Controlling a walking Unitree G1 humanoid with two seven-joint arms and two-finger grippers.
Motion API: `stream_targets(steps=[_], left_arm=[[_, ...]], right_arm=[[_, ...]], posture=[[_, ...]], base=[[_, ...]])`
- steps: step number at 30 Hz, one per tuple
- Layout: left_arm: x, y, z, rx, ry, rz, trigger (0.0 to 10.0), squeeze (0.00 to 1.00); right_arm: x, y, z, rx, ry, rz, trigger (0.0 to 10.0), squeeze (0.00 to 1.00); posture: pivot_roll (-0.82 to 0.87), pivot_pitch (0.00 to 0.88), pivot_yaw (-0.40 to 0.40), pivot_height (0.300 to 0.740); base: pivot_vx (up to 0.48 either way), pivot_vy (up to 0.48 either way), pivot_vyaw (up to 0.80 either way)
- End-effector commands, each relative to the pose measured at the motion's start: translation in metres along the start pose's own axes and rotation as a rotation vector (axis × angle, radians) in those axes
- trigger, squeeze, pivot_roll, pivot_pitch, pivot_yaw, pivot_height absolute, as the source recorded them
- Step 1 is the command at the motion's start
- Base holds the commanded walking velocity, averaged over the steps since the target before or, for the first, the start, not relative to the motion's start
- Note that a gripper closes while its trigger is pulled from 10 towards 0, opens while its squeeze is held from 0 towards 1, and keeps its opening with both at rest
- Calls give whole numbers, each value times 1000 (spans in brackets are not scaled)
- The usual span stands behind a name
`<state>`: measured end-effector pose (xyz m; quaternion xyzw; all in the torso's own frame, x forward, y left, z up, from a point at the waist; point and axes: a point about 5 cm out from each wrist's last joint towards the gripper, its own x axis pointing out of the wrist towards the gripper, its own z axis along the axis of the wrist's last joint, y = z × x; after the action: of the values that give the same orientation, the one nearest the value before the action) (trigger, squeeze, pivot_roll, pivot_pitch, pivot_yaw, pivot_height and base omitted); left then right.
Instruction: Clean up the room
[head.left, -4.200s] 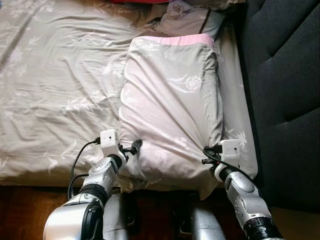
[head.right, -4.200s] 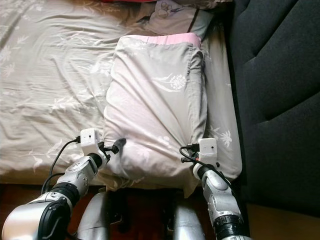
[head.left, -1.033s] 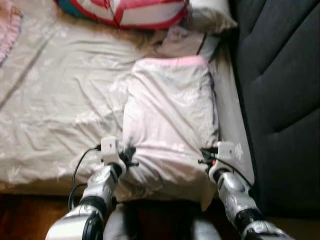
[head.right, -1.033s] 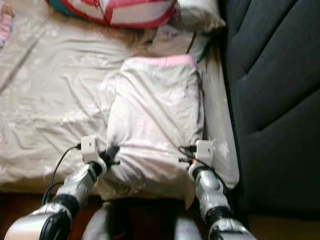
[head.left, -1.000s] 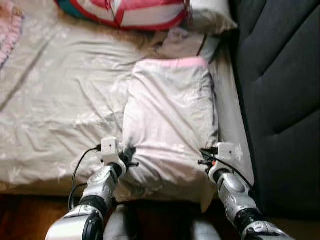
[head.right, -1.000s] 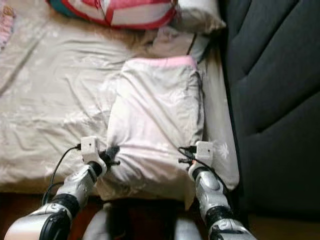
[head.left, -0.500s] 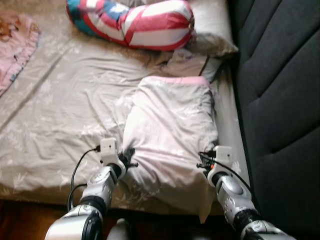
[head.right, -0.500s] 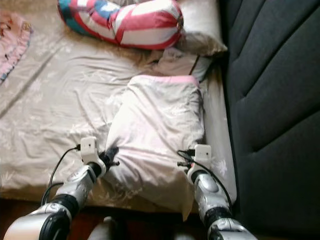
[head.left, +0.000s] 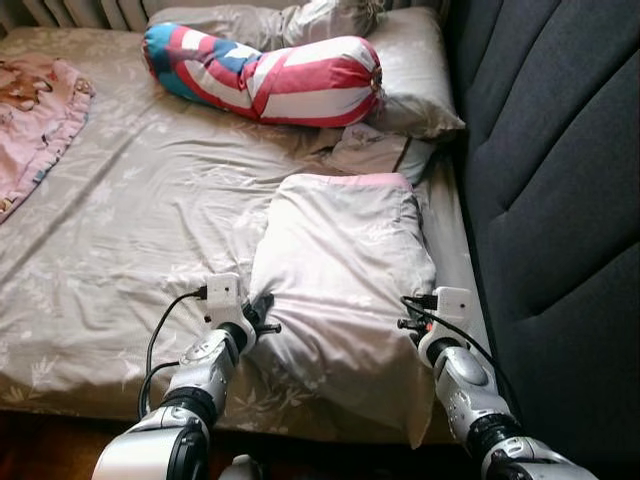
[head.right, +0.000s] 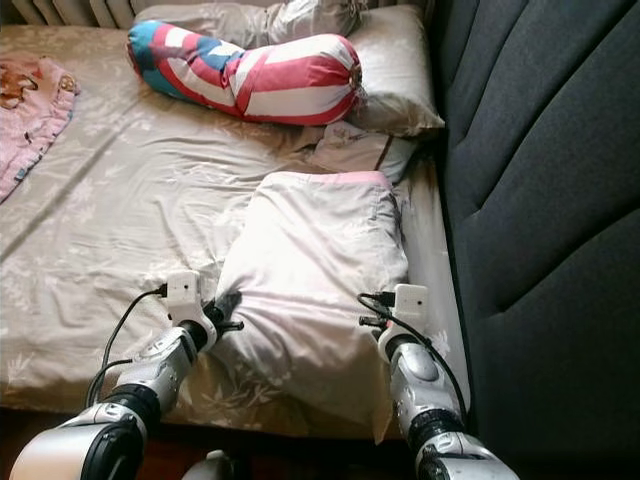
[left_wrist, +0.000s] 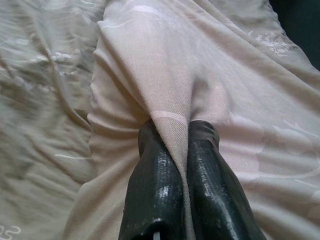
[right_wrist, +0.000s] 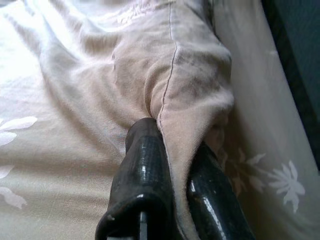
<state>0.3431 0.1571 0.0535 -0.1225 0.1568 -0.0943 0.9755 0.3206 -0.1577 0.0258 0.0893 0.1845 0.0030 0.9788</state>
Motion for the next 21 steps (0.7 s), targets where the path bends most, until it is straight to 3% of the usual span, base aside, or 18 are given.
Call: stream_targets(steps=[1, 7, 11, 14, 15, 16, 21], left_arm=[[-1, 15, 18, 15, -65, 70, 10000, 0], [9, 1, 37, 71, -82, 31, 10000, 0], [18, -13, 60, 127, -125, -1, 10000, 0], [20, -16, 66, 132, -139, -7, 10000, 0], [21, -18, 71, 134, -150, -14, 10000, 0], [21, -18, 71, 134, -150, -14, 10000, 0], [21, -19, 75, 135, -161, -20, 10000, 0]], right_arm=[[-1, -31, 22, 22, -102, -132, 10000, 0], [-3, -54, 51, -20, -239, -249, 10000, 0], [-12, -76, 88, -73, -433, -377, 10000, 0], [-18, -84, 99, -99, -504, -436, 10000, 0], [-26, -93, 108, -128, -566, -515, 10000, 0], [-26, -93, 108, -128, -566, -515, 10000, 0], [-53, -124, 123, -225, -695, -755, 10000, 0]], posture=[[-114, 63, -27, 740], [-122, 66, -21, 740], [-135, 75, -13, 740], [-140, 77, -11, 740], [-143, 82, -7, 740], [-143, 82, -7, 740], [-146, 84, -4, 740]], base=[[0, 0, 0], [0, 0, 0], [0, 0, 0], [0, 0, 0], [0, 0, 0], [0, 0, 0], [0, 0, 0]])
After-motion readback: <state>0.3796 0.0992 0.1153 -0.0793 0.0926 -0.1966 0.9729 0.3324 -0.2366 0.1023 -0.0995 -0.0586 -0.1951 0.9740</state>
